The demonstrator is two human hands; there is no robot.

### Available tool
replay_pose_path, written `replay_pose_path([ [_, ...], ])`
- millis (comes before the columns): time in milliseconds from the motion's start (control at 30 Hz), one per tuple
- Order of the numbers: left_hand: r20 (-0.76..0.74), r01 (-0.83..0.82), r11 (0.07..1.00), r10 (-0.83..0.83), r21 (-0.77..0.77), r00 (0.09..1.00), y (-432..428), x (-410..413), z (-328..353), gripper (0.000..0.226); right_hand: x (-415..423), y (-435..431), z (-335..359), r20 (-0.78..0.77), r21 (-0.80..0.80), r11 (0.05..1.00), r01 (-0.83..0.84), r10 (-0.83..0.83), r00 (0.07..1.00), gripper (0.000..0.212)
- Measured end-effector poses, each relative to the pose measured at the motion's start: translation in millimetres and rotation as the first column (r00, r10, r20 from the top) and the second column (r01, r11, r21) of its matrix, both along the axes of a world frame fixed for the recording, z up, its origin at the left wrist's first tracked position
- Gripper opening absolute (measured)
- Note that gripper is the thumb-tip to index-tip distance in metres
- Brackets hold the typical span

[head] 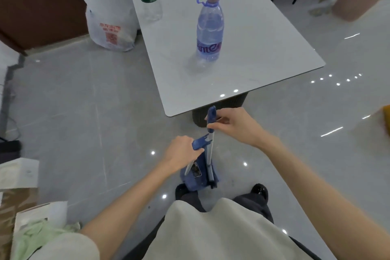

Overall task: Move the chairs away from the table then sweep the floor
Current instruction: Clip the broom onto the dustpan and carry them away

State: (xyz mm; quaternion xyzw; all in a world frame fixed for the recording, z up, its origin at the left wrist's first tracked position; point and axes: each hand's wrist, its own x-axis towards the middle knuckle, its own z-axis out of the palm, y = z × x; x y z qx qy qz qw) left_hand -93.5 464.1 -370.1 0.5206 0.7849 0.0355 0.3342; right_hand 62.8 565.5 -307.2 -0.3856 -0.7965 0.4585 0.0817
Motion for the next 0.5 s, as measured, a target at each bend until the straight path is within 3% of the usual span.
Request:
replay_pose_path([
  [200, -0.023, 0.082, 0.997, -0.083, -0.005, 0.996, 60.9, 101.4, 2.4, 0.044, 113.6, 49.6, -13.1, -0.064, -0.096, 0.99, 0.104, -0.111, 0.992, 0.012],
  [333, 0.094, 0.166, 0.986, -0.168, 0.031, 0.981, 111.7, 164.4, 16.6, 0.034, 188.4, 83.7, -16.0, -0.208, -0.279, 0.947, 0.161, -0.224, 0.952, 0.013],
  [500, 0.205, 0.261, 0.962, -0.273, 0.085, 0.94, 167.2, 235.2, 38.6, 0.026, 261.6, 124.8, 2.8, -0.294, -0.316, 0.915, 0.251, -0.346, 0.891, 0.017],
])
